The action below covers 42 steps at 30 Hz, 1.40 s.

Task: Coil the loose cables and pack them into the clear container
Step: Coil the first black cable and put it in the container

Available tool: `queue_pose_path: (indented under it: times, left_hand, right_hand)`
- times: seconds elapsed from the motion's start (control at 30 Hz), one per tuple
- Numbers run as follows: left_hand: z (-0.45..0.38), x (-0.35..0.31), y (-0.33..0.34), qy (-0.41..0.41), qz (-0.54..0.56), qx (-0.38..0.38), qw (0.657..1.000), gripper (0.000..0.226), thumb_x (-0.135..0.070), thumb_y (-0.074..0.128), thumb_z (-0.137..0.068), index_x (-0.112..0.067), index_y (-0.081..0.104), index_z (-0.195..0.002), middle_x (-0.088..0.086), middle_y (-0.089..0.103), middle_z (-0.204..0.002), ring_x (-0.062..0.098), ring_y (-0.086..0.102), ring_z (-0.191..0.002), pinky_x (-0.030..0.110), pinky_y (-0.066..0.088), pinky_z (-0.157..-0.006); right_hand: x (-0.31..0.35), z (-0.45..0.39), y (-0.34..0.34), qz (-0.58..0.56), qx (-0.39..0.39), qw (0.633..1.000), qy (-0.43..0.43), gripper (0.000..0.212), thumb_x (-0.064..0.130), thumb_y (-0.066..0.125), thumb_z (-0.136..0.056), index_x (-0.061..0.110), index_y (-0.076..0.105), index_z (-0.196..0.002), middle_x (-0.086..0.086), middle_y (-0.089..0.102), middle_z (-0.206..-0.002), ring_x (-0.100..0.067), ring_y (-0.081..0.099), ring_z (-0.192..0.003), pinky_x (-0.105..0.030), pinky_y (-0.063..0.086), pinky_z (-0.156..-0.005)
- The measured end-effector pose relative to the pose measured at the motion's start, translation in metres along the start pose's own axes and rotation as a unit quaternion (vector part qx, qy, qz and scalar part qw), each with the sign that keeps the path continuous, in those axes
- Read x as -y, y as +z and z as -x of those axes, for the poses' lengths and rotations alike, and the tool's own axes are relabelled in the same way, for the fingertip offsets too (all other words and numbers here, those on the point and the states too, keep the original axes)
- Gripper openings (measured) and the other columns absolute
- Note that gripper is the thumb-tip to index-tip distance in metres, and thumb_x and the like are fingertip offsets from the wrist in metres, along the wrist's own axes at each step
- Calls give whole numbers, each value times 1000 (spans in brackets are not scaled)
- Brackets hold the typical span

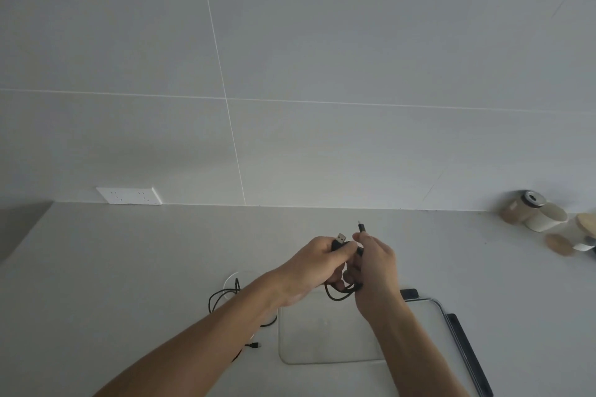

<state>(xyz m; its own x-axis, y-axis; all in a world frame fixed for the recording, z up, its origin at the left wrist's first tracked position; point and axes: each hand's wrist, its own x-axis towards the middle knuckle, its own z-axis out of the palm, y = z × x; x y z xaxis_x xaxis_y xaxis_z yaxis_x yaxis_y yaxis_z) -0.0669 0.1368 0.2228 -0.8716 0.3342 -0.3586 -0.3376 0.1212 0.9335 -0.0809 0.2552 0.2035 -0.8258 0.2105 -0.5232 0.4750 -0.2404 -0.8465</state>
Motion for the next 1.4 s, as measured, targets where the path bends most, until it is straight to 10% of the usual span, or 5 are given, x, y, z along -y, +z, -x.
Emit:
queue_pose_path:
  times: [0.4,0.6,1.0,1.27,1.4]
  left_hand:
    - [0,-11,-3,39,83,-104,990,40,-31,51,-105,-18,39,-69,-6,31,-56,7,29,-41,16,28,-41]
    - [-6,-10,-6,33,110,-132,985,37,-34,51,-105,-19,37,-75,-7,25,-57,10,21,-48,22,20,-46]
    - [-14,5,1,-5,105,-170,980,38,-34,52,-103,-18,38,-72,-6,29,-55,12,25,-46,23,27,-45]
    - [-21,12,-3,-33,129,-164,977,28,-34,53,-103,-13,46,-87,-6,27,-58,12,25,-48,22,27,-42]
    - [-18,9,-3,-19,150,-158,976,35,-32,52,-103,-19,36,-75,-4,22,-62,13,20,-50,24,21,-45]
  right_hand:
    - [-11,-13,-15,-8,116,993,-1,27,13,52,-106,-2,73,-108,-18,61,-76,-33,66,-74,-49,63,-81]
    - [-8,-3,-25,45,243,968,-32,38,0,43,-102,8,79,-93,-1,21,-63,-17,21,-53,-25,37,-50]
    - [-12,-8,-27,58,321,941,-96,18,21,54,-77,5,47,-80,-18,39,-82,-29,37,-75,-34,35,-62]
    - [-23,-1,-9,216,85,945,-230,14,12,58,-97,22,67,-93,-10,68,-78,-27,58,-62,-42,54,-58]
    - [-24,7,-7,268,31,917,-293,11,23,61,-100,32,63,-94,14,65,-65,-8,56,-55,-20,45,-51]
